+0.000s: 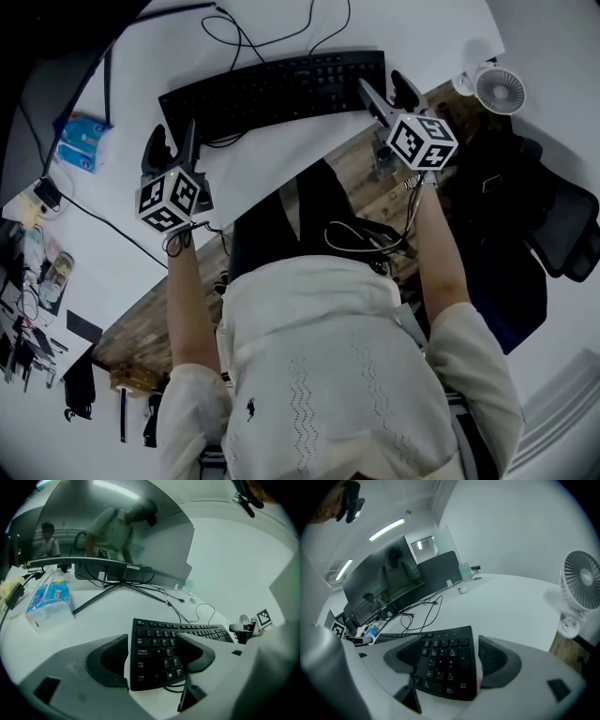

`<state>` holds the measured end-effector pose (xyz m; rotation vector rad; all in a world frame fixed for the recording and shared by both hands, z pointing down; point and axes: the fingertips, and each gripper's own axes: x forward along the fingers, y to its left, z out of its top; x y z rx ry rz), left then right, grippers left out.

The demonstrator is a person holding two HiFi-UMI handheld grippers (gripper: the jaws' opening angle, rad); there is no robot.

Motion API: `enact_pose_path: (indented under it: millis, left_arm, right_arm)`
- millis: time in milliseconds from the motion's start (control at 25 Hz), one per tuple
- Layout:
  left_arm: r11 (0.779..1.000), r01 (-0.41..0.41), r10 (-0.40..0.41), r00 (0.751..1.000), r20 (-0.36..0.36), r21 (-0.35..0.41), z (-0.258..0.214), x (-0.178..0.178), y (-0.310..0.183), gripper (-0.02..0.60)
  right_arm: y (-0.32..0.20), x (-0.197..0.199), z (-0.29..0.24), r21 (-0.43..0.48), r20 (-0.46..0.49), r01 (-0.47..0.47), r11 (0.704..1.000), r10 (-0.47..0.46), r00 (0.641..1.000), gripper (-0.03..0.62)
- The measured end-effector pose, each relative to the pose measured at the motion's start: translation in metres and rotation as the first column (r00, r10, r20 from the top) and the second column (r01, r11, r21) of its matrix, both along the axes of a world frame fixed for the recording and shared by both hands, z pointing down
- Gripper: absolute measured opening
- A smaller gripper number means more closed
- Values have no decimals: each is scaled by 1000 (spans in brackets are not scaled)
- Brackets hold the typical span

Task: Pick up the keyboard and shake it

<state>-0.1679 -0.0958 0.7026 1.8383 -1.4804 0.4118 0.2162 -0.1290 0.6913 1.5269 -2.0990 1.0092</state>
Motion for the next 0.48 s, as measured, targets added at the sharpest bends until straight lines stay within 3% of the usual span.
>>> enact_pose_path:
  millis: [480]
  left_arm:
    - [1000,7,-8,999,-48,-19,18,-8,-17,310]
  right_arm:
    - [-12,0,26,-47,11,12,999,-11,1000,359]
